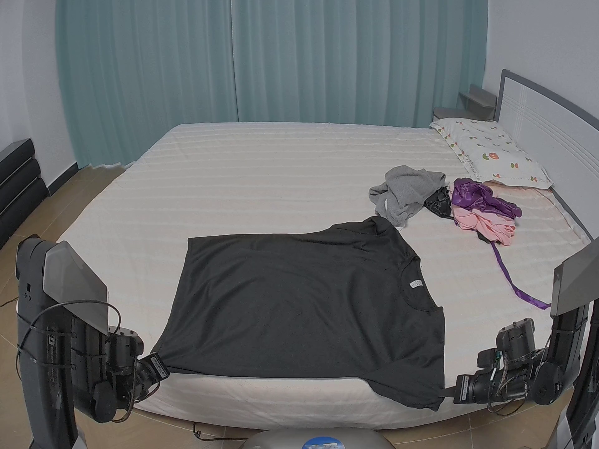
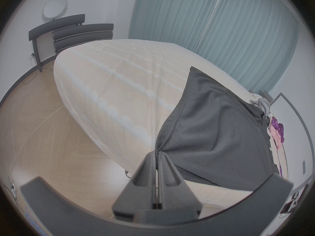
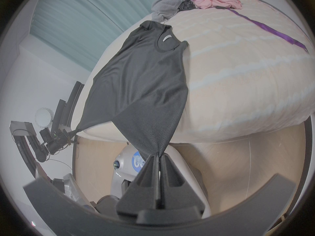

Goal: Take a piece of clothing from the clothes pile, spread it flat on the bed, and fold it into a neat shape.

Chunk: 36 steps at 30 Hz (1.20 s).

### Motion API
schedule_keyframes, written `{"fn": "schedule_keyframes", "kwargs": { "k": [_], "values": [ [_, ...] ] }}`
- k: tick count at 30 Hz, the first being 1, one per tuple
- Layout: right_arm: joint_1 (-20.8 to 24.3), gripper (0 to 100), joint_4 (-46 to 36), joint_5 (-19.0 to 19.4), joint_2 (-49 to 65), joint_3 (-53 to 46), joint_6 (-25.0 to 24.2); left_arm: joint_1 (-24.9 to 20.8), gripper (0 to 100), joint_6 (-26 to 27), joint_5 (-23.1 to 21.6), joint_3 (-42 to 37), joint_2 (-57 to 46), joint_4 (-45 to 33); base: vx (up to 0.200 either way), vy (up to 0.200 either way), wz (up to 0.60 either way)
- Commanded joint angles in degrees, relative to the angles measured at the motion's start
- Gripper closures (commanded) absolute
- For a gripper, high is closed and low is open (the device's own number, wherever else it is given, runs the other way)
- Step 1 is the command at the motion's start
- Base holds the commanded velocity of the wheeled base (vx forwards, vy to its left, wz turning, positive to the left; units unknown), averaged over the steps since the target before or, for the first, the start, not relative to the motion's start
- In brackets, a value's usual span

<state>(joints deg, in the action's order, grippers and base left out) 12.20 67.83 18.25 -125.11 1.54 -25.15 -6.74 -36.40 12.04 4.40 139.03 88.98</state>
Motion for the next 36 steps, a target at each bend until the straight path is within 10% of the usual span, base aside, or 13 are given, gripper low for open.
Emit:
{"fn": "schedule_keyframes", "kwargs": {
  "k": [1, 8, 9, 10, 11, 36],
  "values": [
    [1.24, 100, -0.15, 0.12, -2.07, -1.54, 0.19, -0.11, 100, 0.28, -0.18, -0.71, 0.27, 0.93, 0.000, 0.000, 0.00],
    [3.97, 100, 0.29, -0.67, -2.68, -1.54, 0.19, -0.55, 100, 0.63, -0.18, -0.45, 1.85, 1.02, 0.000, 0.000, 0.00],
    [3.97, 0, 0.29, -0.67, -2.68, -1.54, 0.19, -0.55, 100, 0.63, -0.18, -0.45, 1.85, 1.02, 0.000, 0.000, 0.00],
    [3.71, 0, 1.34, -0.67, -3.03, -1.54, 0.10, -0.55, 100, 0.63, -0.27, -0.71, 1.94, 1.02, 0.000, 0.000, 0.00],
    [3.44, 0, 2.57, -0.58, -2.94, -1.54, -0.25, -0.64, 0, 0.63, -0.27, -0.71, 1.85, 1.02, 0.000, 0.000, 0.00],
    [-5.17, 0, 14.96, 0.12, -12.70, 12.17, -2.80, 3.93, 0, -5.61, -9.41, 0.78, -5.62, 1.02, 0.000, 0.000, 0.00]
  ]
}}
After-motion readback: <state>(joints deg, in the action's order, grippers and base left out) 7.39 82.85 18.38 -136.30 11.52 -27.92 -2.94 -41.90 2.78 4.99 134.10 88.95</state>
